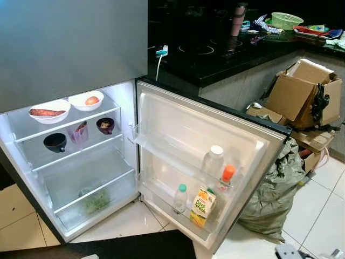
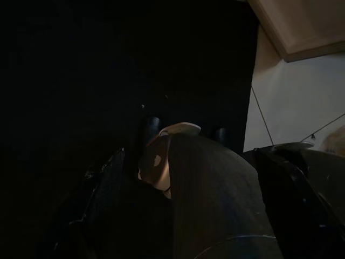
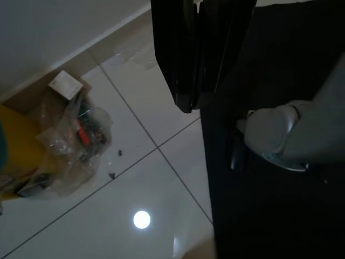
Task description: Restocking fridge
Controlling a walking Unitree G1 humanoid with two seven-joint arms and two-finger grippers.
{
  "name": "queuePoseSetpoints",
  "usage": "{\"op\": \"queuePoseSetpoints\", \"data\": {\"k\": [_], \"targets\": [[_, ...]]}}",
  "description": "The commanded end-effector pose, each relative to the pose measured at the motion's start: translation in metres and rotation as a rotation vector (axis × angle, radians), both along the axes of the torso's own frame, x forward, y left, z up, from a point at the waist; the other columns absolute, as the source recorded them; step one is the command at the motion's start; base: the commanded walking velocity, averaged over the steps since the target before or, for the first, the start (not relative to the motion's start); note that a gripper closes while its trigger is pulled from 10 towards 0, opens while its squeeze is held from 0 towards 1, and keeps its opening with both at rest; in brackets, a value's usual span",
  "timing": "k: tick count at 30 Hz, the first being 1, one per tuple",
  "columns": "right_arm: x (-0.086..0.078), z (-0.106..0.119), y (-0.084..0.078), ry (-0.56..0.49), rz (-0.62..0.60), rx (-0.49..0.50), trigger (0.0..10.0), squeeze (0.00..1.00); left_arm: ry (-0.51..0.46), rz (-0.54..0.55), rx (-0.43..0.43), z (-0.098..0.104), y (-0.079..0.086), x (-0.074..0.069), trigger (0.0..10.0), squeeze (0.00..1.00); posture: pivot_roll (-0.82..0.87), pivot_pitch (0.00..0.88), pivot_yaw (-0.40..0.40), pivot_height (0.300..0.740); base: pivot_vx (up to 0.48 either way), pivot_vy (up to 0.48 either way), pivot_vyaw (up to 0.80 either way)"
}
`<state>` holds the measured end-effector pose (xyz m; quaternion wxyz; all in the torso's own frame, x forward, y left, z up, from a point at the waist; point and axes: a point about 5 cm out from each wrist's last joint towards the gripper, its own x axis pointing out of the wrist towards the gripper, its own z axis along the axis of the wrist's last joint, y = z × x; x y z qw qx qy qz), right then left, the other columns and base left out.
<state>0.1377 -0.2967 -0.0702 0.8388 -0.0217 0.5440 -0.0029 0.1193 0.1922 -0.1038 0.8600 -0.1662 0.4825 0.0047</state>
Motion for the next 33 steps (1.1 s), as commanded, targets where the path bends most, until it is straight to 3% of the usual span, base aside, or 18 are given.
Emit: {"op": "queuePoseSetpoints", "data": {"k": [1, 15, 19, 23, 28, 33], "targets": [[-0.002, 0.001, -0.006, 0.005, 0.006, -0.032, 10.0, 0.0, 0.011, -0.013, -0.001, -0.001, 0.001, -0.003, 10.0, 0.0, -0.11, 0.0, -0.049, 0.74, 0.0, -0.431, 0.0], [0.013, 0.008, -0.008, -0.046, 0.023, -0.064, 10.0, 0.0, 0.011, -0.011, -0.015, -0.001, -0.003, -0.003, 10.0, 0.0, -0.11, 0.0, -0.055, 0.74, 0.0, -0.459, 0.0], [0.02, 0.012, -0.01, -0.077, 0.041, -0.072, 10.0, 0.0, 0.016, 0.0, -0.02, -0.002, -0.004, -0.004, 10.0, 0.0, -0.11, 0.0, -0.055, 0.74, 0.0, -0.207, 0.73], [0.042, 0.026, -0.015, -0.176, 0.026, -0.078, 10.0, 0.0, 0.019, 0.015, -0.016, -0.002, -0.002, -0.005, 10.0, 0.0, -0.11, 0.0, -0.056, 0.74, 0.0, 0.0, 0.79], [0.054, 0.035, -0.019, -0.24, 0.006, -0.085, 10.0, 0.0, 0.02, 0.016, -0.014, -0.002, -0.001, -0.006, 10.0, 0.0, -0.11, 0.0, -0.056, 0.74, 0.0, 0.0, 0.79], [0.088, 0.069, -0.036, -0.447, -0.077, -0.111, 10.0, 0.0, 0.021, 0.02, -0.017, -0.002, -0.003, -0.006, 10.0, 0.0, -0.11, 0.0, -0.056, 0.74, 0.0, 0.0, 0.78]]}}
